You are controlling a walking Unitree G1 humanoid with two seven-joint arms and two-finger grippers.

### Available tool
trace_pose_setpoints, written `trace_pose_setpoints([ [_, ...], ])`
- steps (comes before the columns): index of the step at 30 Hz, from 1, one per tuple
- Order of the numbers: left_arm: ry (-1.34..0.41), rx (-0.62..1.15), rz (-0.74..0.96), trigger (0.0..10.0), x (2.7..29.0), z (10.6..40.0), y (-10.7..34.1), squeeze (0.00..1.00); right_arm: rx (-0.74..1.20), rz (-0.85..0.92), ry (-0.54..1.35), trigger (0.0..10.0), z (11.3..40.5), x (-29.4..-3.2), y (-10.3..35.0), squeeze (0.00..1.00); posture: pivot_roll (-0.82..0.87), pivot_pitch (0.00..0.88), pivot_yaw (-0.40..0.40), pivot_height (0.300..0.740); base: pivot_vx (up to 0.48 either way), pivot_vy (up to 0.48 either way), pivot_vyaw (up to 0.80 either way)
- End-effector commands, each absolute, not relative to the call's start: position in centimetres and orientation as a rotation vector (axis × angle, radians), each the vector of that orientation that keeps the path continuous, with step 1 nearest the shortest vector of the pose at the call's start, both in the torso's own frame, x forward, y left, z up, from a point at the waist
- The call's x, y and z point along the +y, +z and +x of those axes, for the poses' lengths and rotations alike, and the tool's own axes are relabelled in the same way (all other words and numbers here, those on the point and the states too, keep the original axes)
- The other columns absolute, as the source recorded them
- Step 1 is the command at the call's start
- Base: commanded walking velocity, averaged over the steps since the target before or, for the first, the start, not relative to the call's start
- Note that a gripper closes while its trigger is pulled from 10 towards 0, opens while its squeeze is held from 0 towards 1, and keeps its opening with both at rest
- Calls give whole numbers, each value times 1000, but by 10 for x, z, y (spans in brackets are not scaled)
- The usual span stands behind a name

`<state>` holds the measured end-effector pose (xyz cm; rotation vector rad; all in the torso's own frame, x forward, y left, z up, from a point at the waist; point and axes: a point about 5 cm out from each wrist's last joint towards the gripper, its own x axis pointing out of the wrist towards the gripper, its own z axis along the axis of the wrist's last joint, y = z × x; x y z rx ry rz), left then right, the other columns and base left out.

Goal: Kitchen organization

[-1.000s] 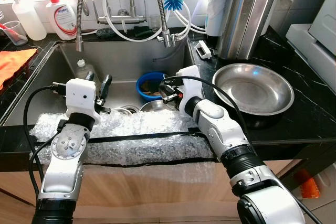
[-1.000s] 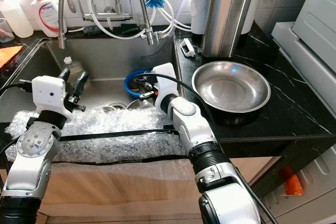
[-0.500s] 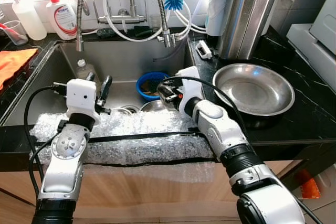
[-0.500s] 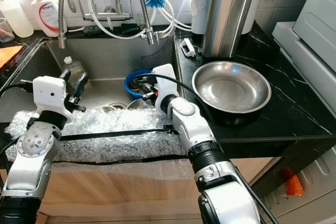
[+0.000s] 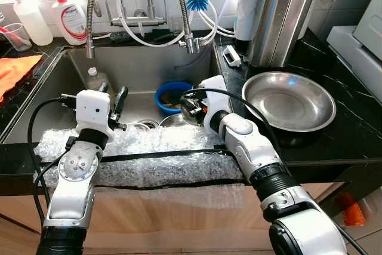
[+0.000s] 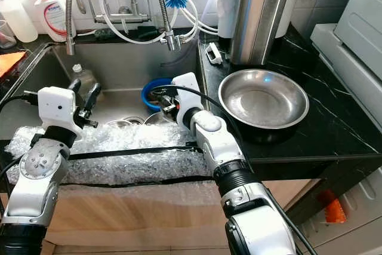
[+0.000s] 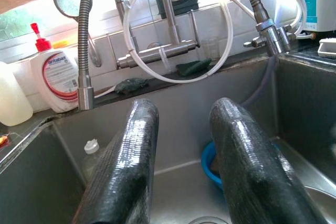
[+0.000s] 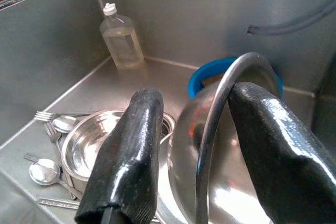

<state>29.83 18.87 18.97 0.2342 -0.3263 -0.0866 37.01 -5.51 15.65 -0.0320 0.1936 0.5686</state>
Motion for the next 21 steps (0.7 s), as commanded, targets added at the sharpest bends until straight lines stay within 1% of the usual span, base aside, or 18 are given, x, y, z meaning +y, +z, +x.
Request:
trace_pose_setpoints([
  [1,-100,-336,248,10000,186,298,193,0,219,-56,565,10000,370,-55,152,1000,-76,48,60,740,0,0,0],
  [6,-103,-338,249,10000,185,299,194,0,217,-59,566,10000,371,-55,153,1000,-76,47,61,740,0,0,0],
  [14,-110,-340,249,10000,184,299,194,0,222,1,572,10000,370,-52,155,1000,-77,33,65,740,0,0,0],
  [15,-111,-341,250,10000,184,300,194,0,219,-11,571,10000,371,-52,155,1000,-77,30,68,740,0,0,0],
  [16,-113,-342,250,10000,184,300,195,0,208,-66,565,10000,371,-53,156,1000,-78,26,67,740,0,0,0],
  [17,-113,-343,249,10000,184,300,195,0,206,-80,564,10000,371,-53,156,569,-78,26,67,740,0,0,0],
  [18,-114,-344,250,10000,184,300,195,0,196,-93,563,10000,371,-53,157,0,-77,26,69,740,0,0,0],
  [21,-117,-345,252,10000,183,300,196,0,110,-103,521,10000,373,-55,168,0,-73,27,71,740,0,0,0],
])
